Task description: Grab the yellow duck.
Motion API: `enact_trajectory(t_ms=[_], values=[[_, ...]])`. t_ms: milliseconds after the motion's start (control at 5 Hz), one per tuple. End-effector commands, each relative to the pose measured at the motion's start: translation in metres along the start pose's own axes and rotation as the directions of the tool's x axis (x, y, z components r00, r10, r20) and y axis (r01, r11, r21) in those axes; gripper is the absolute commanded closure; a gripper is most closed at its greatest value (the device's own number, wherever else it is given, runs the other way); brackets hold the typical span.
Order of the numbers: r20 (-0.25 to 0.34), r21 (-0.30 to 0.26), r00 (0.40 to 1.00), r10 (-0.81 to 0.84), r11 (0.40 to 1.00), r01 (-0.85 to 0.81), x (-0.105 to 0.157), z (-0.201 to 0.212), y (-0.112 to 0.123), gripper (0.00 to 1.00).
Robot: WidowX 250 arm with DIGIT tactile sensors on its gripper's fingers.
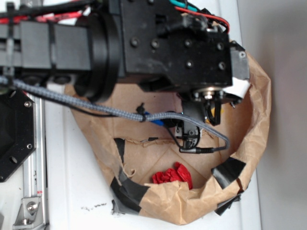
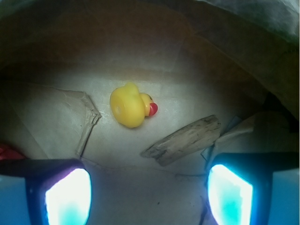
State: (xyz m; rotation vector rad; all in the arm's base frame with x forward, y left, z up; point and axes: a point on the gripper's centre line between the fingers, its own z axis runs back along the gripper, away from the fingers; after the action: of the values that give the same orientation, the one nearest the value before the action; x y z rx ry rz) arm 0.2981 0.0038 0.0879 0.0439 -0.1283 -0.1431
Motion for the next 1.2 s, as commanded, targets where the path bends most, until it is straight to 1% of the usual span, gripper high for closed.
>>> enact_trajectory(t_ms=[0, 200, 400, 600, 800, 1000], values=[[0.04, -0.017, 0.997, -0.072, 0.997, 0.073, 0.016, -0.013, -0.008, 0.0], [0.068, -0.052, 0.991, -0.117, 0.991, 0.121, 0.021, -0.007, -0.023, 0.0], [0.095, -0.041, 0.985, -0.144, 0.988, 0.149, 0.029, -0.005, -0.031, 0.0], [0.112, -0.04, 0.979, -0.168, 0.984, 0.173, 0.04, -0.014, -0.038, 0.0], [0.125, -0.077, 0.974, -0.19, 0.977, 0.201, 0.048, -0.028, -0.044, 0.0], [0.125, -0.096, 0.972, -0.2, 0.972, 0.212, 0.05, -0.032, -0.052, 0.0]])
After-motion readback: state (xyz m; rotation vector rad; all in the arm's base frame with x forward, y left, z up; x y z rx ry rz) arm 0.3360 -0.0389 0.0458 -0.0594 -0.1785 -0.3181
